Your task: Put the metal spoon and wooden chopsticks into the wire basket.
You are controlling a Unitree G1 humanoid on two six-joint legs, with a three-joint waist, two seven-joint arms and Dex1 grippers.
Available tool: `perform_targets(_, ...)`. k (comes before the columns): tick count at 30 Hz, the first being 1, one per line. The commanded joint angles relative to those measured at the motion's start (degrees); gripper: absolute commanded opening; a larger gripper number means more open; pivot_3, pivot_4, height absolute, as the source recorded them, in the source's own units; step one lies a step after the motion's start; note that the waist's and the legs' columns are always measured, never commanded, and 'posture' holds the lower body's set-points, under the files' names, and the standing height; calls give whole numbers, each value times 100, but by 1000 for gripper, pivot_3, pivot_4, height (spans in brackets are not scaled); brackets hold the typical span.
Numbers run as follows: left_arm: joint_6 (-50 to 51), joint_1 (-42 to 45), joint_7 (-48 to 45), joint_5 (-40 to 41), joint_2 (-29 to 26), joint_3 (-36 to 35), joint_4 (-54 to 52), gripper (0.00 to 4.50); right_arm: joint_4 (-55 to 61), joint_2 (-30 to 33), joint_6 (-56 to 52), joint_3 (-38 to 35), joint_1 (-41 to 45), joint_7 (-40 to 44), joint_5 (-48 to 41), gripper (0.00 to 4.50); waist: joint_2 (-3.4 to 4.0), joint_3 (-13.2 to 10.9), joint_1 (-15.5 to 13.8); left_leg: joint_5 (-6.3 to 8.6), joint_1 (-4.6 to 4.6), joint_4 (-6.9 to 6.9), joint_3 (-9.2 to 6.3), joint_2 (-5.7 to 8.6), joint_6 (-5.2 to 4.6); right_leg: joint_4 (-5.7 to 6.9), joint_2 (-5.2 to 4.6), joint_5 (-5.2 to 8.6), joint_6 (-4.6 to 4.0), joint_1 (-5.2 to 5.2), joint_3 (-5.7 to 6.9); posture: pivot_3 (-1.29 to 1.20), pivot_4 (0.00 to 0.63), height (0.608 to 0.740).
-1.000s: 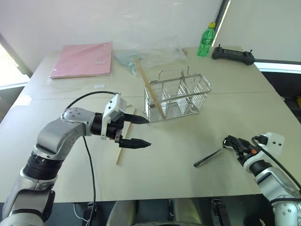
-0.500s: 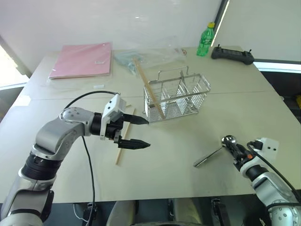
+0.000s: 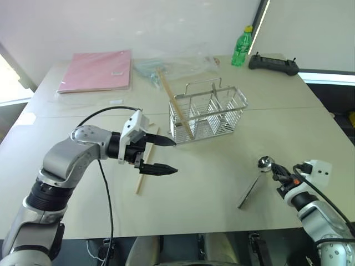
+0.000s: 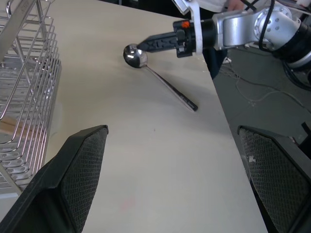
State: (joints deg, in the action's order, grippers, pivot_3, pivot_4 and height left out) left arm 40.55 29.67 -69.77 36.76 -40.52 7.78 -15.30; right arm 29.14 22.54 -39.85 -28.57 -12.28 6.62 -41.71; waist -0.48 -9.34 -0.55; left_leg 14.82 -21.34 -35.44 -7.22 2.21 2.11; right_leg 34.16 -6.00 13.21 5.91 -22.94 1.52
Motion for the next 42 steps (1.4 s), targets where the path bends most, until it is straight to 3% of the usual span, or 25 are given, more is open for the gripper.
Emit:
perform_targets(1,-64,128,-17,34,-3,-98,-66,4500,430,472,-58,-348,548,-143,-85,78,0,0,-6,0,0,0,0,0,0,0,0,0,0,0,0,0,150,722)
perform_targets(6,-50,222,4,51,36,-127,16,4500,349,1408,-318,-462,2187,-358,-264,78,12,-8,14,0,-3,-6,9,-4,0,2,7,-2,-1,-6,-6,0,150,722)
perform_targets(9,-81,242,25,29,74,-120,35,4500,77,1608,-747,-478,2815,-516,-537,78,1,-6,14,0,-6,-1,7,-7,-1,1,11,-10,-14,-11,-4,0,150,722)
perform_targets(16,-16,93,146,99,67,-214,-117,4500,355,1536,-1009,-257,1620,-354,-135,78,-21,3,-25,1,-19,16,3,5,-2,-12,-1,-6,-6,-10,0,0,150,722)
perform_targets(20,5,10,150,130,7,-250,-188,4500,801,1245,-1541,-307,1275,-747,-427,78,-15,0,39,1,-6,16,21,0,-3,-7,1,-5,-5,-13,-17,0,150,722)
perform_targets(26,37,-46,195,151,37,-213,-250,4500,1497,287,-2232,-398,948,-1705,-1418,78,-7,-3,3,-1,0,10,9,-25,-4,2,29,-6,-10,-14,-14,0,150,722)
perform_targets(28,36,-56,201,158,53,-198,-258,4500,1699,30,-2347,-363,838,-2042,-1862,477,-7,-2,0,-1,-3,6,9,-25,-3,1,29,-6,-11,-15,-16,0,150,722)
perform_targets(30,32,-58,199,162,58,-189,-254,4500,1830,-109,-2406,-308,715,-2352,-2254,1207,-7,-2,-3,-1,-4,4,8,-25,-3,1,29,-7,-12,-15,-16,0,150,722)
perform_targets(34,3,-70,179,163,64,-163,-243,4500,1868,-260,-2318,-166,371,-3213,-3094,3141,-8,-1,-10,-1,-9,11,8,-22,-3,-4,29,-15,-26,-17,-18,0,150,722)
perform_targets(42,-12,-66,143,164,80,-111,-269,4500,1538,-58,-1740,108,-3,-4664,-4107,3141,-7,-2,-5,-1,-8,15,9,-21,-3,-7,27,-4,-11,-19,-19,0,150,722)
